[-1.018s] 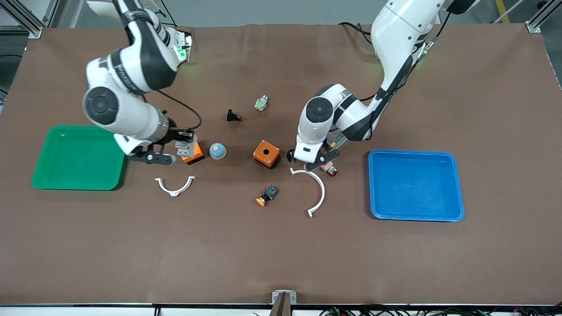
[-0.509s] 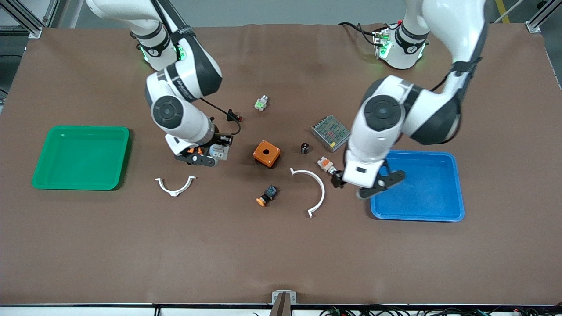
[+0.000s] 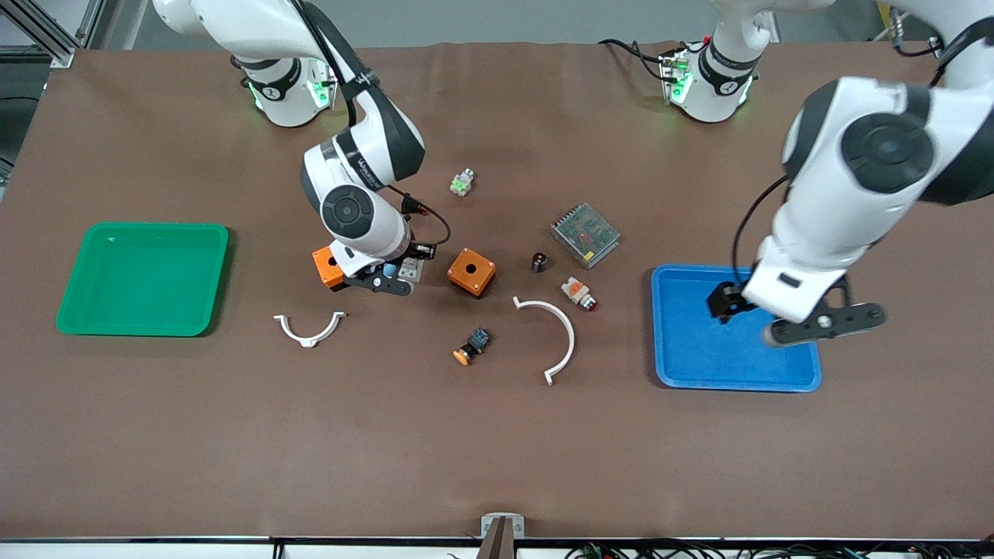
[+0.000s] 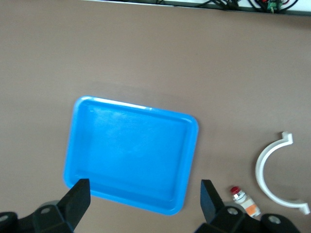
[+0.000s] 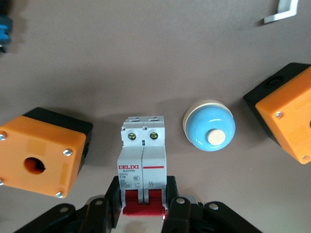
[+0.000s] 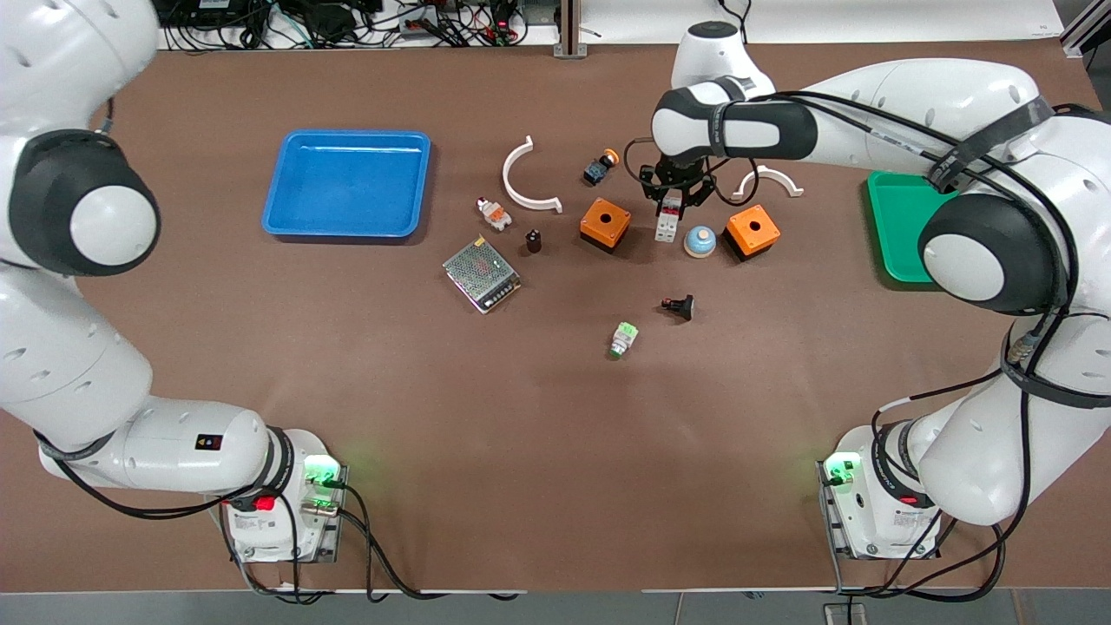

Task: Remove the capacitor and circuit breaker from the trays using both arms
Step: 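Lower the breaker between the orange boxes while the left gripper withdraws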

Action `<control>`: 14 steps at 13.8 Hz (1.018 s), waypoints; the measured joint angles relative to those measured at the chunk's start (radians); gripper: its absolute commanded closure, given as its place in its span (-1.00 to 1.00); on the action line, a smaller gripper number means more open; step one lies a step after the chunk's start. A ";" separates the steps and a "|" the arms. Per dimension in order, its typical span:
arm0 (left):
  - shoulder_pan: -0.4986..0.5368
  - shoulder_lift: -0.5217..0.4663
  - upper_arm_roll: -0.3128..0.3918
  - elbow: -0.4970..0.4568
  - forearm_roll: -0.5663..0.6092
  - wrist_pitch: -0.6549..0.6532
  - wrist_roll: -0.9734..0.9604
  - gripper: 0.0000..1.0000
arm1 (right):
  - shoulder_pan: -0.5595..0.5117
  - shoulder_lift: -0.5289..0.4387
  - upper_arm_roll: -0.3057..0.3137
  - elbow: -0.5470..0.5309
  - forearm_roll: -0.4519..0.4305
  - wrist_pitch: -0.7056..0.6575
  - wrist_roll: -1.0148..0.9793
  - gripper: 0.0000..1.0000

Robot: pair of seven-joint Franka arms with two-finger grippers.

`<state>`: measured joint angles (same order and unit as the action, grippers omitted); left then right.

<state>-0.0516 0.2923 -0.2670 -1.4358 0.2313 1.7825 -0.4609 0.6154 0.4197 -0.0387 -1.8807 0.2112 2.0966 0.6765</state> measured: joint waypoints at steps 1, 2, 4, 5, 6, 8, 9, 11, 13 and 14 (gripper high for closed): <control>0.015 -0.019 0.000 0.000 -0.019 -0.024 0.032 -1.00 | 0.006 0.010 0.000 0.000 0.000 0.001 0.000 0.57; 0.027 -0.038 0.000 0.001 -0.040 -0.046 0.064 -1.00 | 0.010 0.020 0.000 0.000 0.000 0.005 0.001 0.57; 0.040 -0.079 0.012 0.002 -0.064 -0.094 0.142 -1.00 | 0.015 0.041 0.000 -0.002 0.000 0.031 0.001 0.55; 0.042 -0.103 0.033 0.002 -0.081 -0.125 0.188 -1.00 | 0.018 0.052 0.000 -0.004 0.000 0.054 0.001 0.53; 0.043 -0.130 0.066 0.002 -0.117 -0.161 0.240 -1.00 | 0.025 0.062 0.000 -0.007 0.000 0.074 0.001 0.54; 0.048 -0.179 0.141 0.001 -0.201 -0.238 0.323 -1.00 | 0.037 0.075 0.000 -0.015 0.000 0.094 0.002 0.49; 0.054 -0.201 0.164 -0.005 -0.227 -0.262 0.345 -1.00 | 0.039 0.075 -0.002 -0.015 0.000 0.094 0.004 0.03; 0.057 -0.243 0.176 -0.037 -0.238 -0.278 0.355 -1.00 | 0.039 0.075 -0.002 -0.015 0.001 0.094 0.004 -1.00; 0.057 -0.277 0.174 -0.078 -0.238 -0.278 0.355 -1.00 | 0.039 0.070 -0.003 -0.012 0.001 0.077 0.004 -1.00; 0.061 -0.290 0.173 -0.094 -0.238 -0.278 0.355 -1.00 | 0.039 0.056 -0.005 -0.007 0.001 0.045 0.004 -1.00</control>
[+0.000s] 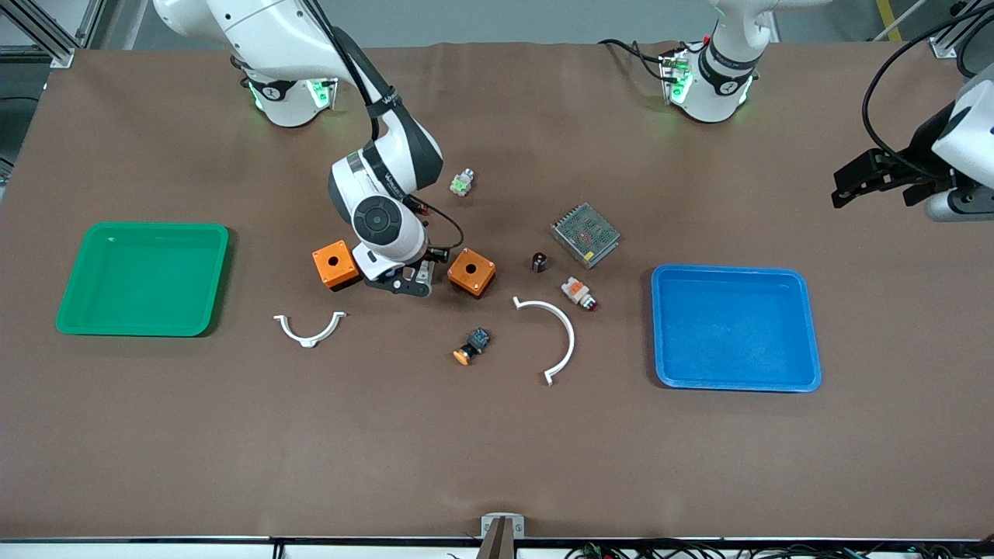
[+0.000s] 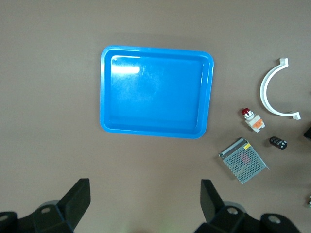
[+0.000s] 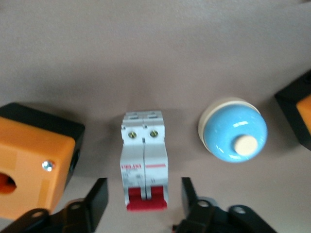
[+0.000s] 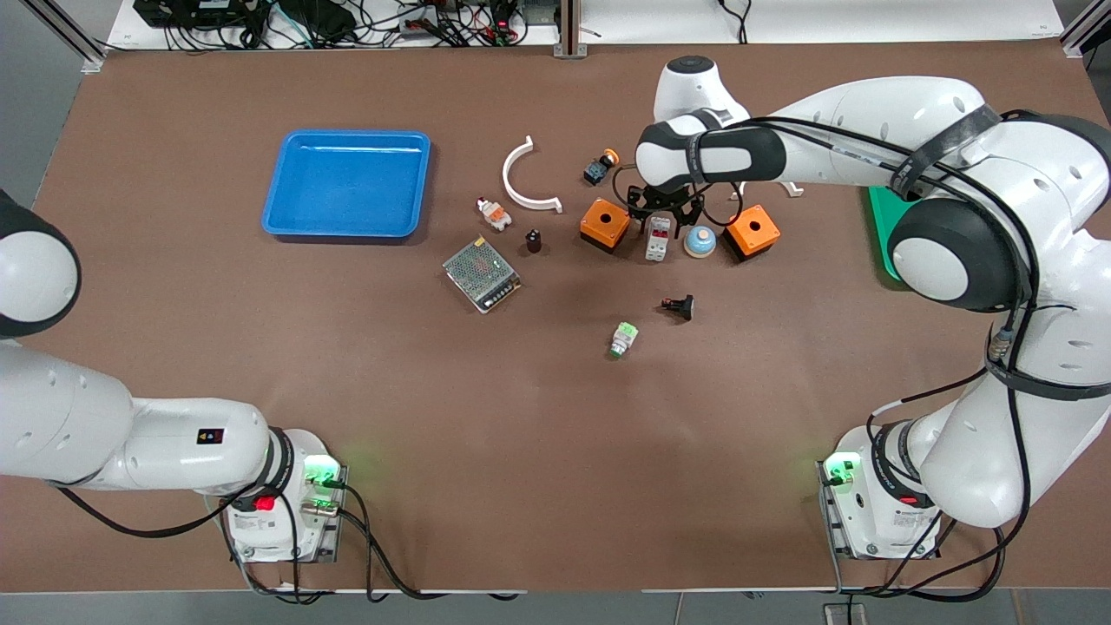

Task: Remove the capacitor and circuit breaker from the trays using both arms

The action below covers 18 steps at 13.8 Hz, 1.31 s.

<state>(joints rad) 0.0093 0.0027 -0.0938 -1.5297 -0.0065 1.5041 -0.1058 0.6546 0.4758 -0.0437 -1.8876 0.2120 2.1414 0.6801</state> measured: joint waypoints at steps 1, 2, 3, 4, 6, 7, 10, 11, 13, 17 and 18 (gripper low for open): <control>0.013 -0.008 -0.006 -0.010 0.000 0.000 0.002 -1.00 | 0.000 -0.026 -0.006 0.009 0.000 -0.045 0.000 -1.00; 0.029 -0.015 -0.016 -0.017 0.000 0.000 0.010 -1.00 | -0.003 -0.067 -0.013 0.020 0.000 -0.104 0.000 -1.00; 0.039 -0.021 -0.021 -0.023 0.000 0.000 0.017 -1.00 | -0.014 -0.122 -0.020 0.027 0.000 -0.168 0.000 -1.00; 0.043 -0.028 -0.023 -0.028 0.000 0.000 0.023 -1.00 | -0.039 -0.188 -0.025 0.031 0.000 -0.237 0.000 -1.00; 0.044 -0.039 -0.027 -0.033 0.000 0.000 0.024 -1.00 | -0.117 -0.312 -0.031 0.030 0.000 -0.353 -0.040 -1.00; 0.044 -0.042 -0.032 -0.036 0.000 0.000 0.024 -1.00 | -0.166 -0.360 -0.033 0.027 0.000 -0.400 -0.085 -1.00; 0.044 -0.047 -0.056 -0.046 0.000 0.000 0.024 -1.00 | -0.303 -0.451 -0.036 0.014 -0.014 -0.471 -0.184 -1.00; 0.043 -0.048 -0.063 -0.049 0.000 0.000 0.024 -1.00 | -0.342 -0.470 -0.036 0.012 -0.034 -0.478 -0.225 -1.00; 0.044 -0.049 -0.066 -0.050 0.000 0.000 0.024 -1.00 | -0.417 -0.502 -0.037 0.010 -0.055 -0.487 -0.317 -1.00; 0.044 -0.050 -0.067 -0.050 0.000 0.002 0.024 -1.00 | -0.560 -0.553 -0.038 0.010 -0.124 -0.491 -0.531 -1.00; 0.044 -0.051 -0.067 -0.050 0.000 0.003 0.024 -1.00 | -0.584 -0.562 -0.039 0.014 -0.137 -0.491 -0.573 -1.00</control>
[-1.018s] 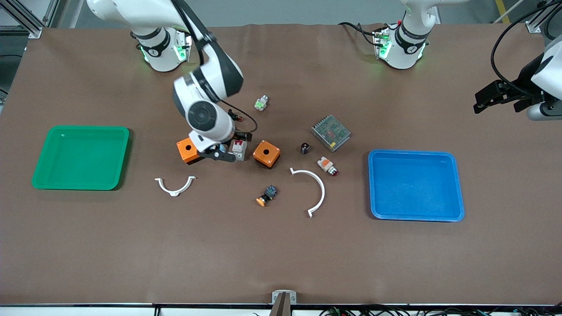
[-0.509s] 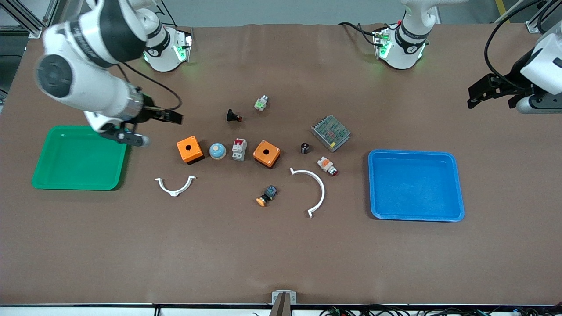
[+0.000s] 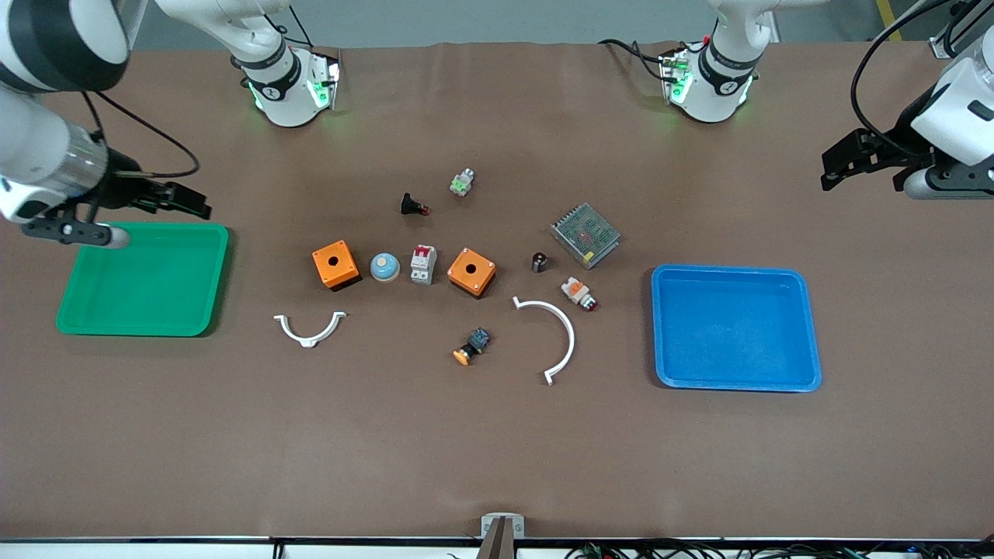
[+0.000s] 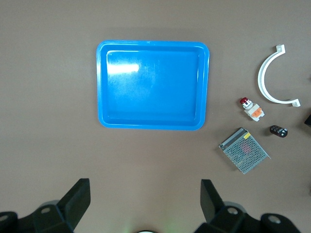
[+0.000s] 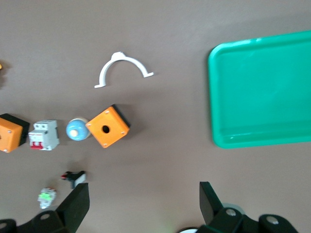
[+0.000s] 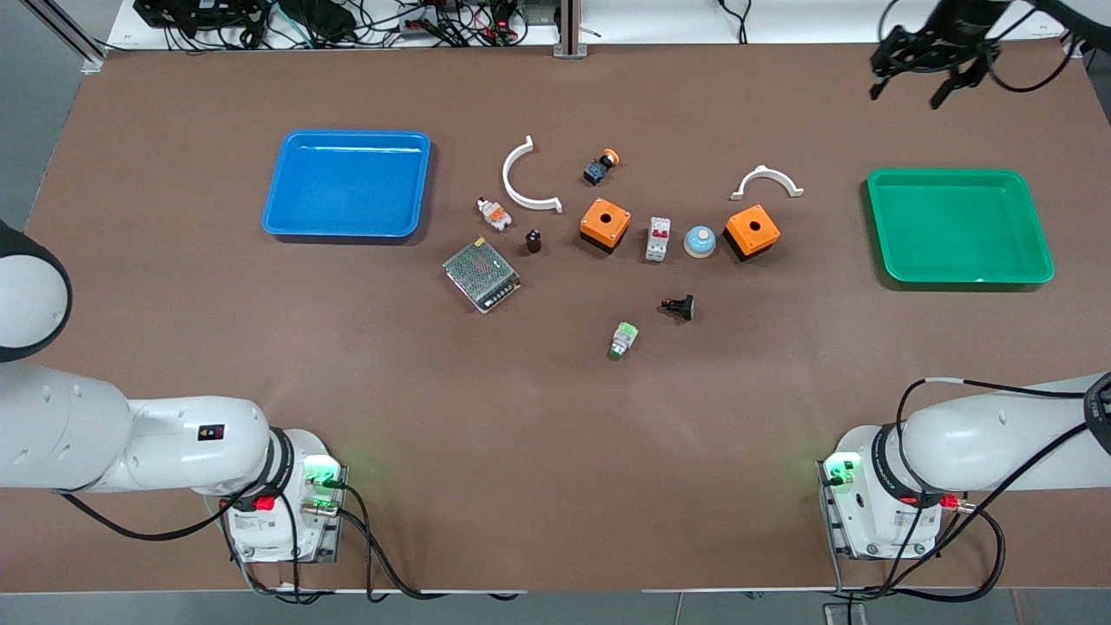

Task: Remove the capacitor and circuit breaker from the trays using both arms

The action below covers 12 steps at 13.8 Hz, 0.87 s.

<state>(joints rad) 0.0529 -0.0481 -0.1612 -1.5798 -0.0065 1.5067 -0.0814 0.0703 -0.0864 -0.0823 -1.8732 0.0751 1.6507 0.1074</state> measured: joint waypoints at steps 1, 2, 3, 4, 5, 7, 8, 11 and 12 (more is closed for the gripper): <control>0.000 0.000 0.000 0.000 0.000 0.000 0.000 -1.00 | -0.022 -0.008 0.000 0.010 -0.005 0.000 -0.036 -1.00; 0.000 0.000 -0.001 0.000 0.000 0.000 0.000 -1.00 | -0.040 -0.013 0.000 0.026 -0.006 -0.002 -0.064 -1.00; 0.000 0.000 -0.001 0.000 0.000 0.000 0.000 -1.00 | -0.056 -0.015 0.000 0.056 -0.007 -0.013 -0.087 -1.00; 0.000 0.000 -0.003 0.000 0.000 0.000 0.000 -1.00 | -0.065 -0.014 0.000 0.100 -0.008 -0.038 -0.099 -1.00; 0.000 0.000 -0.006 0.000 0.000 0.000 0.000 -1.00 | -0.069 -0.012 0.000 0.147 -0.009 -0.071 -0.101 -1.00; 0.000 0.000 -0.017 0.000 0.000 0.000 0.000 -1.00 | -0.072 0.003 0.001 0.237 -0.021 -0.117 -0.101 -1.00; 0.000 0.000 -0.019 0.000 0.000 0.000 0.000 -1.00 | -0.073 0.012 0.002 0.269 -0.030 -0.128 -0.101 -1.00; 0.000 0.000 -0.019 0.000 0.000 -0.001 0.000 -1.00 | -0.073 0.037 0.003 0.309 -0.040 -0.135 -0.101 -1.00; 0.000 0.000 -0.019 0.000 0.000 -0.001 0.000 -1.00 | -0.073 0.042 0.003 0.314 -0.041 -0.134 -0.101 -1.00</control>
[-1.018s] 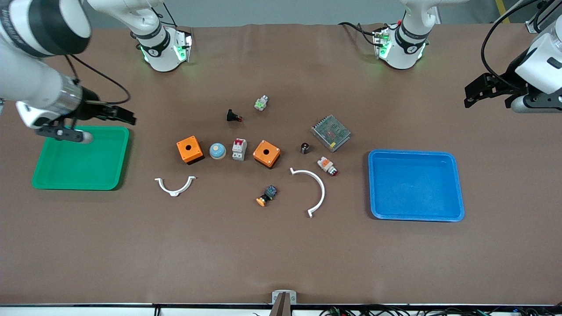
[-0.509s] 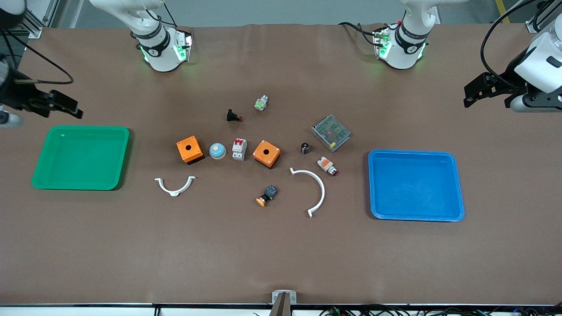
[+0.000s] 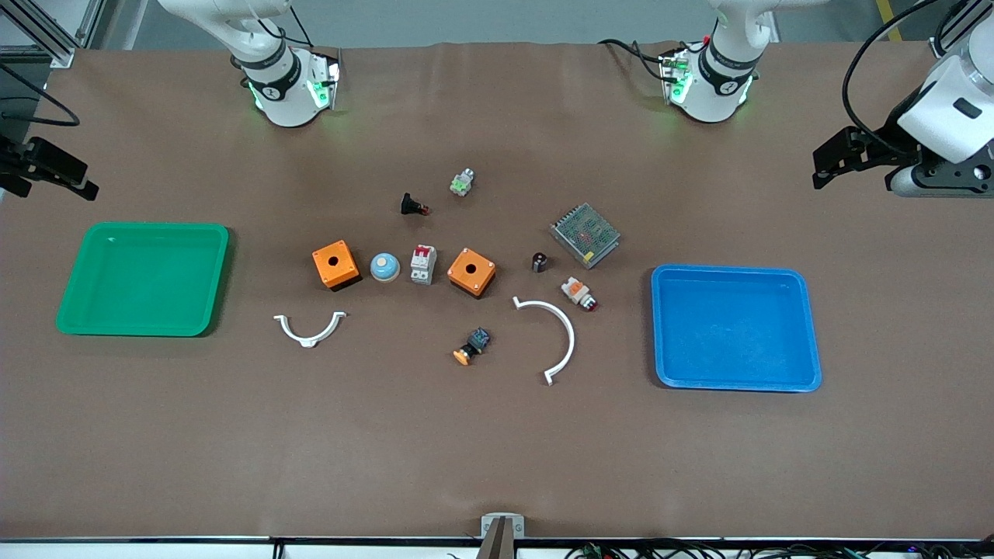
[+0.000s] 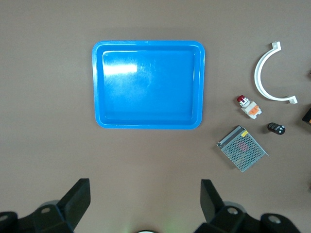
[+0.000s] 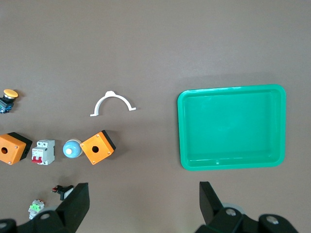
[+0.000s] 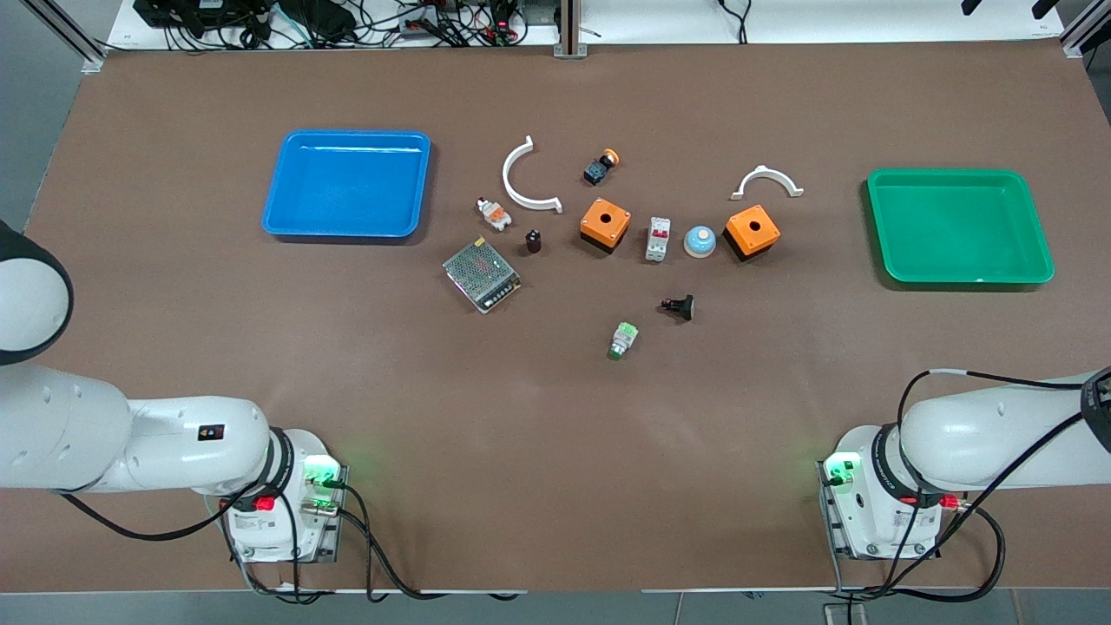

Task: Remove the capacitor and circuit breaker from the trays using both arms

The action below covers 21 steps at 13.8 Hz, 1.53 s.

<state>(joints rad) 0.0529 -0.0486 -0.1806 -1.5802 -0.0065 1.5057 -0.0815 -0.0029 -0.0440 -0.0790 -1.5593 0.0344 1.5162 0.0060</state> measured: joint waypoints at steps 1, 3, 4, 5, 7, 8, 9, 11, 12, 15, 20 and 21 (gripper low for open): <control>0.000 0.000 0.000 0.000 0.000 0.000 0.000 -1.00 | 0.000 0.003 0.001 0.006 -0.001 0.001 0.000 -1.00; 0.000 0.000 0.000 0.000 0.000 0.000 0.000 -1.00 | -0.001 0.003 0.001 0.028 -0.002 0.002 0.000 -1.00; 0.000 0.000 0.000 0.000 0.000 0.000 0.000 -1.00 | -0.003 0.003 0.001 0.038 -0.002 0.002 0.000 -1.00; 0.000 0.000 0.000 0.000 0.000 0.000 0.000 -1.00 | -0.004 0.003 0.001 0.043 -0.002 0.002 0.000 -1.00; 0.000 0.000 0.000 0.000 0.000 0.000 0.000 -1.00 | -0.007 0.004 0.001 0.045 -0.002 0.011 0.000 -1.00; 0.000 0.000 0.000 0.000 0.000 0.000 0.000 -1.00 | -0.007 0.007 0.001 0.045 -0.002 0.019 0.000 -1.00; 0.000 0.000 0.000 0.000 0.000 0.000 0.000 -1.00 | -0.007 0.011 0.001 0.045 -0.002 0.025 0.000 -1.00; 0.000 0.000 0.000 0.000 0.000 0.000 0.000 -1.00 | -0.007 0.018 0.001 0.045 -0.002 0.031 0.000 -1.00; 0.000 0.000 0.000 0.000 0.000 0.000 0.000 -1.00 | -0.007 0.021 0.001 0.045 -0.002 0.032 0.000 -1.00; 0.000 0.000 0.000 0.001 0.000 0.000 0.000 -1.00 | -0.007 0.023 0.001 0.046 -0.003 0.033 0.000 -1.00; 0.000 0.000 0.000 0.016 0.000 0.000 0.000 -1.00 | -0.007 0.041 0.002 0.046 -0.003 0.033 0.000 -1.00; 0.000 0.000 0.000 0.017 0.000 0.000 0.000 -1.00 | -0.007 0.044 0.002 0.046 -0.003 0.033 0.000 -1.00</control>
<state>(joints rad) 0.0529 -0.0489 -0.1807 -1.5629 -0.0065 1.5061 -0.0814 -0.0099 0.0001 -0.0774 -1.5135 0.0316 1.5491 0.0058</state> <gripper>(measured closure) 0.000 0.000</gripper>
